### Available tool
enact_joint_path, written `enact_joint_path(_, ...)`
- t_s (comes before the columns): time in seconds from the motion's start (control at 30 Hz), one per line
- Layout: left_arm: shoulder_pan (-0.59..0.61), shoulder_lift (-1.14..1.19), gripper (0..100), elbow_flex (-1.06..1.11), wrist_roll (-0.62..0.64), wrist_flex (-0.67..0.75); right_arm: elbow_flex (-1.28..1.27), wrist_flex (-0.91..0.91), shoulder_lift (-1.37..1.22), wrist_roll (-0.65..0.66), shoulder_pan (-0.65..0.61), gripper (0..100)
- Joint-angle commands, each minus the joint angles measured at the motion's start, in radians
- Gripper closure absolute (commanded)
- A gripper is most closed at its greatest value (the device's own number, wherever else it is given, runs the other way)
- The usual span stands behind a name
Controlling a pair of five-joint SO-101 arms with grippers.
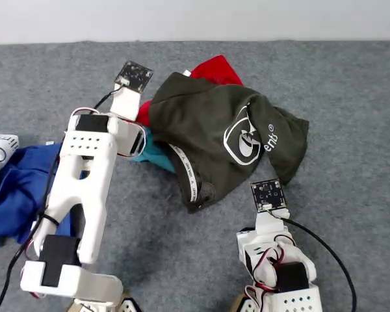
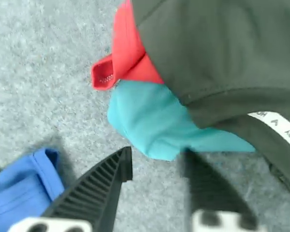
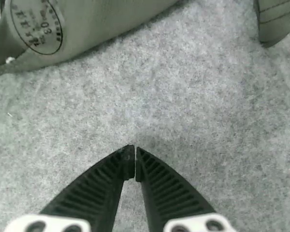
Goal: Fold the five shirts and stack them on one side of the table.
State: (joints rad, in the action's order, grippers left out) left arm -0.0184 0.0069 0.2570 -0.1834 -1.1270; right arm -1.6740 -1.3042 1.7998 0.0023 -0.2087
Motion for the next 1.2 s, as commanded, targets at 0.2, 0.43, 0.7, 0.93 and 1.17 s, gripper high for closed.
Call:
enact_joint_path(0.2,-0.104,0.005,70,-0.004,0.055,0.048,-0.011,-0.004,0.012,0.009,0.012,98.8)
enact_joint_path(0.43,-0.169,0.063,70,-0.01,0.161,0.16,-0.011,-0.004,0.012,0.009,0.012,98.8)
enact_joint_path(0.7,-0.172,0.341,70,-0.108,0.161,0.158,-0.011,-0.004,0.012,0.009,0.012,98.8)
enact_joint_path(0.93,-0.173,0.511,89,-0.357,0.132,-0.052,-0.011,-0.004,0.012,0.009,0.012,98.8)
enact_joint_path(1.17,-0.15,0.474,99,-0.46,0.054,-0.218,-0.011,-0.004,0.012,0.009,0.012,98.8)
